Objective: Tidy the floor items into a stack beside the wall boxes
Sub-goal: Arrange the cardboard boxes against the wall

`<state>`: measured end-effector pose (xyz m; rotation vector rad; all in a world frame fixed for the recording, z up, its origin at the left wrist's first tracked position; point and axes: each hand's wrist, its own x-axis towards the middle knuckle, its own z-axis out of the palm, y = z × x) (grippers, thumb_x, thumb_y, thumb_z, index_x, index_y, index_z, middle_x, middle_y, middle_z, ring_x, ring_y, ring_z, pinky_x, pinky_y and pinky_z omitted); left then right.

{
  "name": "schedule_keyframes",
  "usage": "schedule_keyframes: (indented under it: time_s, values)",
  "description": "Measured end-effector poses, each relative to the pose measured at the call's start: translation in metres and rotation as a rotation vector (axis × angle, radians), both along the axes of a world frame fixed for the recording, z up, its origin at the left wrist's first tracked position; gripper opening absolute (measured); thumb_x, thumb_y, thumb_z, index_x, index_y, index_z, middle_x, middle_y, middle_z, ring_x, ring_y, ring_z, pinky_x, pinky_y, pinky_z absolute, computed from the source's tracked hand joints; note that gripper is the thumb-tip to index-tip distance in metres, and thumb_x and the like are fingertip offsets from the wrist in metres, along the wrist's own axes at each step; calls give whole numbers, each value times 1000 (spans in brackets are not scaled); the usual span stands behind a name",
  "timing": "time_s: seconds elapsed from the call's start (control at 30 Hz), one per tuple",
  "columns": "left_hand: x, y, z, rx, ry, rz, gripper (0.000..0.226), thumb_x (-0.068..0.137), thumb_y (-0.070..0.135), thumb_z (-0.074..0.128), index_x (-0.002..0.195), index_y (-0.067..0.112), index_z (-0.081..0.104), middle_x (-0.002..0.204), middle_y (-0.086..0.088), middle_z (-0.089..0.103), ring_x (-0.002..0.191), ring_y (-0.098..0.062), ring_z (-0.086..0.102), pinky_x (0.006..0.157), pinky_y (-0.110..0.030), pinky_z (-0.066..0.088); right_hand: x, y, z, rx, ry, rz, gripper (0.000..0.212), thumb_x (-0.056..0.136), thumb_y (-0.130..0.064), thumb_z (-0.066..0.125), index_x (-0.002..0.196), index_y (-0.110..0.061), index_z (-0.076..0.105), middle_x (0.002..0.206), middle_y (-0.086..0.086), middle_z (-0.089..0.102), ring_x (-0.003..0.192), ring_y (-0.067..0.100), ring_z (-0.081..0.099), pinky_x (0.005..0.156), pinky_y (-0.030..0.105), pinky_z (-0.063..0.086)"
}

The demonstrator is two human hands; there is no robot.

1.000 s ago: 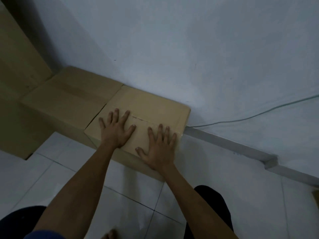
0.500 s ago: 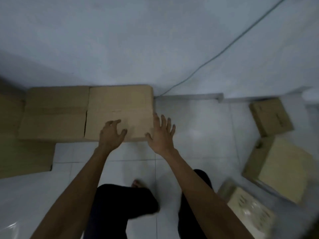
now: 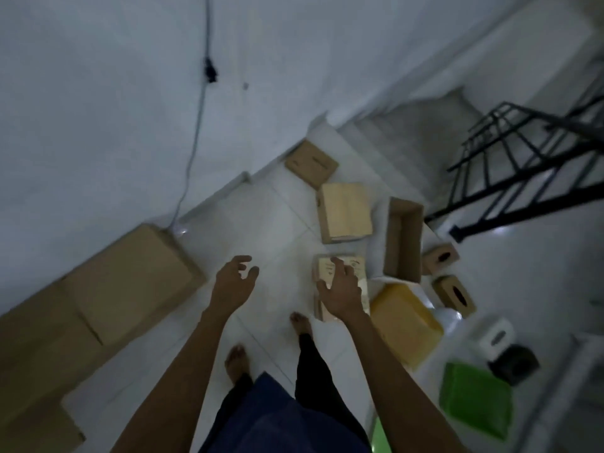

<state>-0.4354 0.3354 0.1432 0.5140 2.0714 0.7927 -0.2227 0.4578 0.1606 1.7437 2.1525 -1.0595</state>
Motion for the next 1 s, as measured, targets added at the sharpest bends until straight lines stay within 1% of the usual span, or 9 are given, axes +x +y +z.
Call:
schedule_keyframes:
  time_s: [0.1,0.2,0.37,0.47,0.57,0.7,0.8,0.9,1.0]
  values:
    - [36,33,4,-7,14,-137,32,94,29,67,123,16,65,115,-12,66,106,-27,63,96,-38,49,59,5,4,8,-19,-137,65,95,-34,60,151,-18,32,145,18,40,125,41,47,101,50,44]
    - [77,66,-3,-32,-9,-236,34,95,31,66,125,16,63,117,-12,65,108,-28,62,97,-41,50,112,15,-4,-5,-15,-274,65,94,-33,62,150,-17,33,144,17,40,127,41,45,102,49,43]
    - [149,116,-64,-134,-47,-297,40,94,36,65,130,19,59,122,-12,63,112,-29,61,101,-45,49,185,55,-67,-77,-38,-390,66,93,-32,61,149,-15,31,141,16,39,125,42,44,101,52,43]
    - [193,139,-144,-199,-59,-245,49,94,37,66,137,19,52,129,-13,59,117,-29,59,102,-46,48,221,90,-151,-136,-39,-423,62,94,-31,60,147,-14,32,137,15,40,123,40,45,101,54,43]
    - [235,161,-258,-227,-66,-127,59,93,38,67,144,20,44,136,-15,53,122,-31,56,104,-46,47,245,123,-267,-178,-20,-383,61,95,-29,58,147,-10,30,136,16,42,122,39,47,100,51,45]
    - [294,182,-411,-272,-85,16,74,94,36,66,154,17,28,151,-17,37,135,-33,44,107,-39,38,268,156,-427,-187,0,-244,70,98,-26,57,155,-6,21,150,17,39,132,35,44,105,41,43]
    - [331,187,-504,-328,-66,98,82,93,35,66,156,11,20,155,-17,30,138,-36,40,108,-43,38,278,168,-525,-151,-39,-181,79,100,-36,53,158,-2,10,158,20,27,140,39,35,110,48,40]
    - [357,192,-570,-372,1,158,91,90,39,68,156,9,14,155,-18,28,139,-40,38,111,-52,39,291,169,-593,-126,-97,-183,85,100,-46,48,158,-2,4,157,23,28,139,41,36,108,50,41]
    - [368,191,-607,-384,78,189,98,87,43,70,157,9,10,154,-15,32,137,-37,41,109,-47,40,295,162,-630,-202,-33,-206,87,99,-42,52,158,-2,3,152,23,36,133,40,44,103,47,46]
